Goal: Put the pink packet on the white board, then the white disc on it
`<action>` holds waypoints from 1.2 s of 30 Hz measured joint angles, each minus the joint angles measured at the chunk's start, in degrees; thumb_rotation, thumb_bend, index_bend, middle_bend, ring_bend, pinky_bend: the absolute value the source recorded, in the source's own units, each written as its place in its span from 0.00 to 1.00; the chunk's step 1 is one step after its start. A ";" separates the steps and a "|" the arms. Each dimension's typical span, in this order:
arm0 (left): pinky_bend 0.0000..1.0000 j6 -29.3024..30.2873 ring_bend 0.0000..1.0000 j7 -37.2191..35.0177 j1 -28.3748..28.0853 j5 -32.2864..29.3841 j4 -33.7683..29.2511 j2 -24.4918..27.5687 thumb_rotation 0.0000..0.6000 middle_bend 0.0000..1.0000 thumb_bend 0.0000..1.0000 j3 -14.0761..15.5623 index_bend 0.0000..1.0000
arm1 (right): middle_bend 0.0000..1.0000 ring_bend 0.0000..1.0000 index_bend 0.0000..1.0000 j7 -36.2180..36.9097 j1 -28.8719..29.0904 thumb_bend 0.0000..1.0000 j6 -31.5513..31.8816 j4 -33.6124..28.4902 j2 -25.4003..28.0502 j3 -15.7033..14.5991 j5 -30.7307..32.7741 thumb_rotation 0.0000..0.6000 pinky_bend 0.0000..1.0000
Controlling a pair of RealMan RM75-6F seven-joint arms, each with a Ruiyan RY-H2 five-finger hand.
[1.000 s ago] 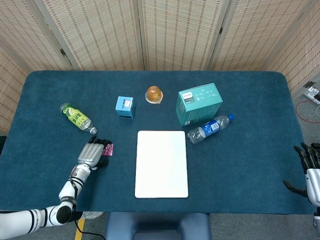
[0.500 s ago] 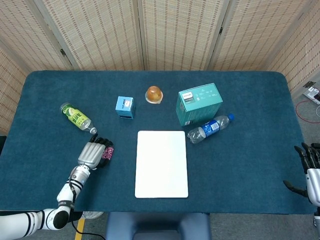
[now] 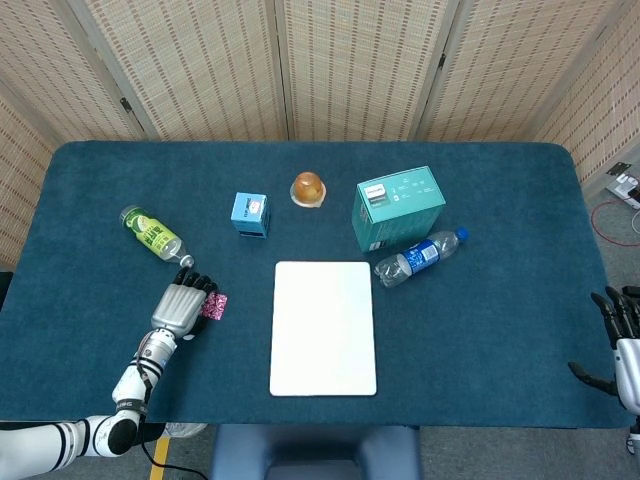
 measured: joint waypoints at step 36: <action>0.02 0.91 0.13 3.22 0.06 -0.76 3.14 -2.79 1.00 0.18 0.41 -0.53 0.37 | 0.06 0.05 0.09 1.06 -0.22 0.07 -0.18 0.79 -0.31 0.02 0.27 1.00 0.01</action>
